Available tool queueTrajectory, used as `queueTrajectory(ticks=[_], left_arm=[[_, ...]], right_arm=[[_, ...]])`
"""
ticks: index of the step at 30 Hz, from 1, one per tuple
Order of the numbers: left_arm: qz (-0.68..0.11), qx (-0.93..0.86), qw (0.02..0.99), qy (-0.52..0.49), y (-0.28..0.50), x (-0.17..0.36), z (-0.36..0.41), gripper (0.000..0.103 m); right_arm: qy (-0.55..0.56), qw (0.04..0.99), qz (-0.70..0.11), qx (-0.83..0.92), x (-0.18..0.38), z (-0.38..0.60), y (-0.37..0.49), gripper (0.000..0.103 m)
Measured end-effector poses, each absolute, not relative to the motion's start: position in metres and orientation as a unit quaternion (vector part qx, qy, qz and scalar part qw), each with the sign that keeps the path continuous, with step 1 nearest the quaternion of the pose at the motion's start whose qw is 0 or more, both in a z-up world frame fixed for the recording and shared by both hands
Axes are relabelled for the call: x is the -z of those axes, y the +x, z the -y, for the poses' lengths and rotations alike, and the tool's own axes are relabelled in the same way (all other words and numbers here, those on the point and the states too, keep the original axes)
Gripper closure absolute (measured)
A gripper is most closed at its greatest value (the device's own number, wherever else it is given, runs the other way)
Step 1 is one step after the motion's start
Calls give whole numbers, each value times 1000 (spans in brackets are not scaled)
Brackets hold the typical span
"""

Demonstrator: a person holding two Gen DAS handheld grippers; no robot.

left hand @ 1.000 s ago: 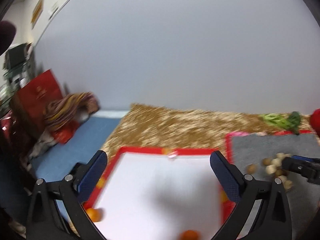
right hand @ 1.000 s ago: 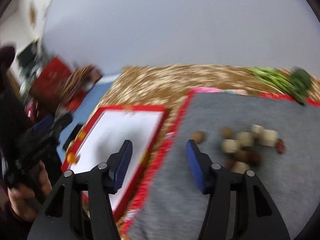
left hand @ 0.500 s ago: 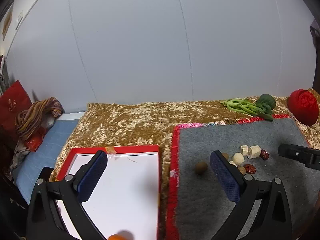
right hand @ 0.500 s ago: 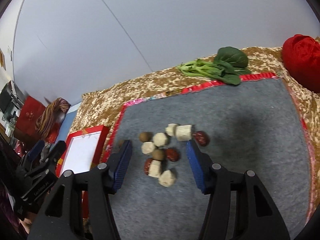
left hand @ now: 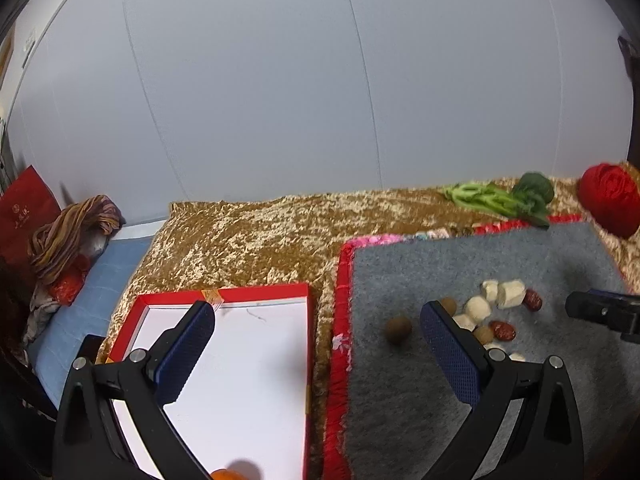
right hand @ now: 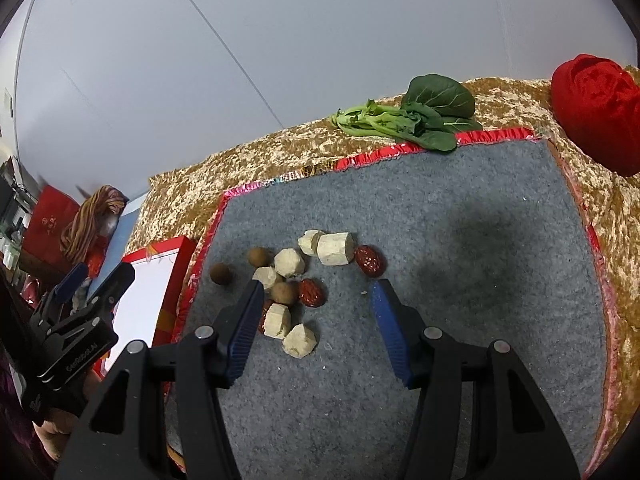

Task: Organize fruits
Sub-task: 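Grasp a beige cube on the mat with the right tool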

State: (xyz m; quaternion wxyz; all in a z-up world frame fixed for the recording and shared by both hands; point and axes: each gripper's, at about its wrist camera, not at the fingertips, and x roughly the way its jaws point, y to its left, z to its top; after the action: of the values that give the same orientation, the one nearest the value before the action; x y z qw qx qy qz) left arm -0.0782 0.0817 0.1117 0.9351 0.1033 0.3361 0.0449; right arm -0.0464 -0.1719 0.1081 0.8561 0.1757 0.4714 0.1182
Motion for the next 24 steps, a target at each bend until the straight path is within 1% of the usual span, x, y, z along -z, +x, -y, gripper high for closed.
queueTrajectory(ticks=[2,3,6,8,11,16,21,24], left_arm=[[-364,-49,921,127,-73,-101,-80,0],[-397,-52,905,145,-68,-89,-80,0],[-462,-50,869,171,-63,-64,-83,0],[-470,-40,864,174,-65,-62,-85,0],[-462,-28,869,174,-72,-68,-86,0],[-463,-19,870,167,-76,-72,-91,0],[-461,-12,875,149,-77,-76,-96,0],[-459,11,878,133,-80,-78,-92,0]], right_arm=[[173,855,-473,-119,-107,171,-47,45],[170,854,-476,-121,-106,170,-47,45],[146,845,-498,-131,-97,164,-46,45],[123,836,-515,-143,-88,155,-46,45],[81,826,-532,-165,-77,135,-50,46],[25,817,-549,-176,-63,106,-52,56],[14,809,-568,-151,-42,104,-42,73],[10,813,-563,-151,-42,104,-39,76]])
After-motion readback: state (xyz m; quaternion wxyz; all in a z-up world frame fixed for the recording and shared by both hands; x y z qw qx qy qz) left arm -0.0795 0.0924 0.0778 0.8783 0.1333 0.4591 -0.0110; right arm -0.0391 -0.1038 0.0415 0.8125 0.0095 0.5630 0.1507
